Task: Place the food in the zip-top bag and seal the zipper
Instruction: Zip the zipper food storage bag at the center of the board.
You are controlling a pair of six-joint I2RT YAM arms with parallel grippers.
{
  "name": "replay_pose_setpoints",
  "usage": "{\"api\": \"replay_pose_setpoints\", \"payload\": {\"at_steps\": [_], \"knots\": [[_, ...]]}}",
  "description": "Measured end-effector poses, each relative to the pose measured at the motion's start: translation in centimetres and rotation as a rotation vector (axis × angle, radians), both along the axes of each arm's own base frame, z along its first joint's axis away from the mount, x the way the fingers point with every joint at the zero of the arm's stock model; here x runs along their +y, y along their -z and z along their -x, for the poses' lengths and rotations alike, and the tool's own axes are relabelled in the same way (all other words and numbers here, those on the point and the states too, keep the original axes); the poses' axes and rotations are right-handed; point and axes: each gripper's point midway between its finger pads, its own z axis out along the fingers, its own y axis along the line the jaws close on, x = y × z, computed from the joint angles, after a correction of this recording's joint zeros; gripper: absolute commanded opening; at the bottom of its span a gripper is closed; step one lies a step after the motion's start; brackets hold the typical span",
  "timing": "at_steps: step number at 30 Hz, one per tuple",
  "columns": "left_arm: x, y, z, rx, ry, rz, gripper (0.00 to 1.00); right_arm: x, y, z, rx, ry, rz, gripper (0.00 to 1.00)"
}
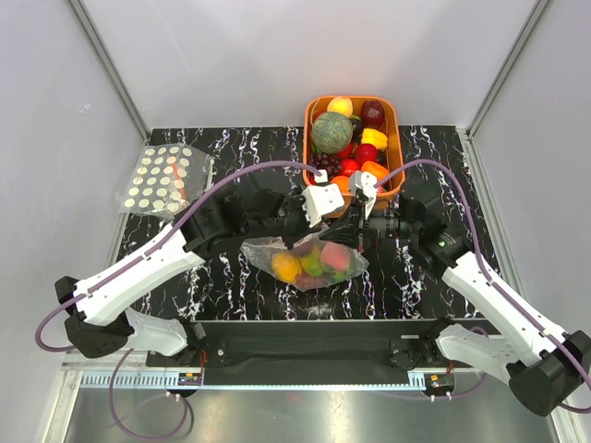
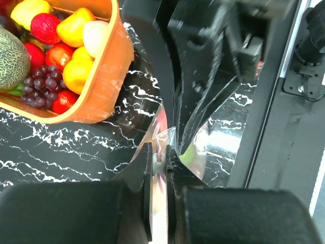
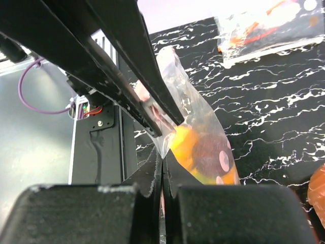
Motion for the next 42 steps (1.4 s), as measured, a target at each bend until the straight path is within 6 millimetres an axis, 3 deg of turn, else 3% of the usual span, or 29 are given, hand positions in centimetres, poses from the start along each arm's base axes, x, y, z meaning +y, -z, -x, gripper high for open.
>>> {"api": "replay_pose_setpoints", "payload": {"at_steps": [4,7,8,13,16,19,24,38,42], "knots": [[-0.2,0.1,0.1,-0.020,0.004,0.031,0.00,-0.6,-0.1,-0.1,0.007,0.038,-0.012,0.01],[0.2,0.4,0.2,-0.031,-0.001,0.041,0.00,-0.8,-0.1,-0.2,0.020,0.045,-0.015,0.45],[0.6,0.7,0.4,-0.027,-0.005,0.031,0.00,-0.9,-0.2,-0.3,0.017,0.044,-0.017,0.51],[1.5,0.6,0.8,-0.020,-0.006,0.023,0.00,-0.7,-0.5,0.2,0.018,-0.008,-0.026,0.52],[1.5,0.7,1.0,-0.014,0.006,0.019,0.00,-0.6,-1.0,0.8,0.016,-0.049,-0.034,0.51],[1.4,0.8,1.2,-0.010,0.020,0.020,0.00,-0.4,-1.6,1.1,0.003,-0.081,-0.043,0.43],[1.3,0.8,1.6,0.000,0.039,0.024,0.00,0.1,-2.2,1.0,0.004,-0.120,-0.046,0.45],[1.1,0.2,2.1,0.008,0.069,0.040,0.00,1.0,-0.6,0.9,0.059,-0.166,-0.009,0.34],[1.1,0.2,2.1,0.009,0.071,0.040,0.00,1.5,-0.4,1.2,0.058,-0.188,-0.005,0.00]]}}
